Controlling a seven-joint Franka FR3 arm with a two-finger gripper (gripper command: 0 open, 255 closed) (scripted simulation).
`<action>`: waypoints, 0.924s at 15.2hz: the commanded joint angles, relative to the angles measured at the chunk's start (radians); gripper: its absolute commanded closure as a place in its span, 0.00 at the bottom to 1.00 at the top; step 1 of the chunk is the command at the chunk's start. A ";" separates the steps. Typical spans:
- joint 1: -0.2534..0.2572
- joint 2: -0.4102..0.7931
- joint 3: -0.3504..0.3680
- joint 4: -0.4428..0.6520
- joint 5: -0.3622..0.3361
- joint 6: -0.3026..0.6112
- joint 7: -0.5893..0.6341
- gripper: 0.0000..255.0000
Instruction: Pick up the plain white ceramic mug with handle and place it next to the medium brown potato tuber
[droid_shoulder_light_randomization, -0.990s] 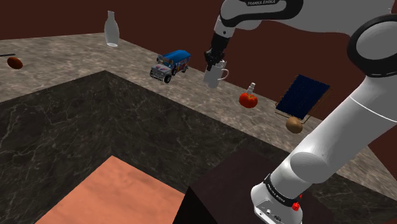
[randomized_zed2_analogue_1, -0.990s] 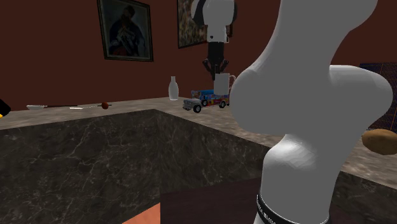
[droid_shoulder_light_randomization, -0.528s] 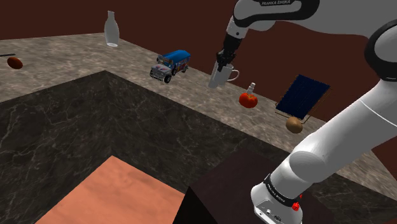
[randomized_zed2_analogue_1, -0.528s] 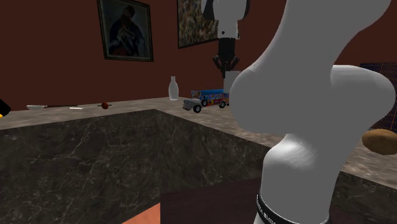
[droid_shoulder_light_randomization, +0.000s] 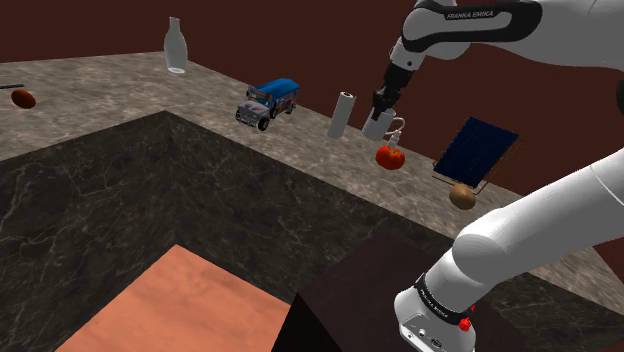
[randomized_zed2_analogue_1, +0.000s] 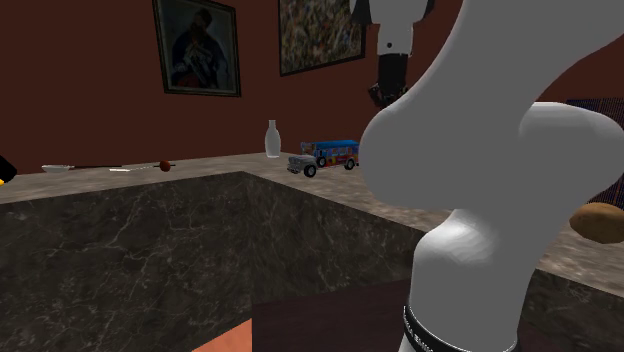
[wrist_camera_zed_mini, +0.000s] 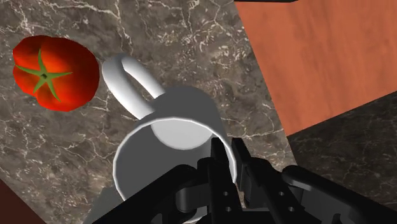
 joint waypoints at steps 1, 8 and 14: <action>-0.020 -0.034 -0.029 -0.031 -0.012 -0.002 -0.044 1.00; -0.090 -0.128 -0.134 -0.099 -0.064 -0.020 -0.190 1.00; -0.148 -0.170 -0.235 -0.113 -0.112 -0.037 -0.326 1.00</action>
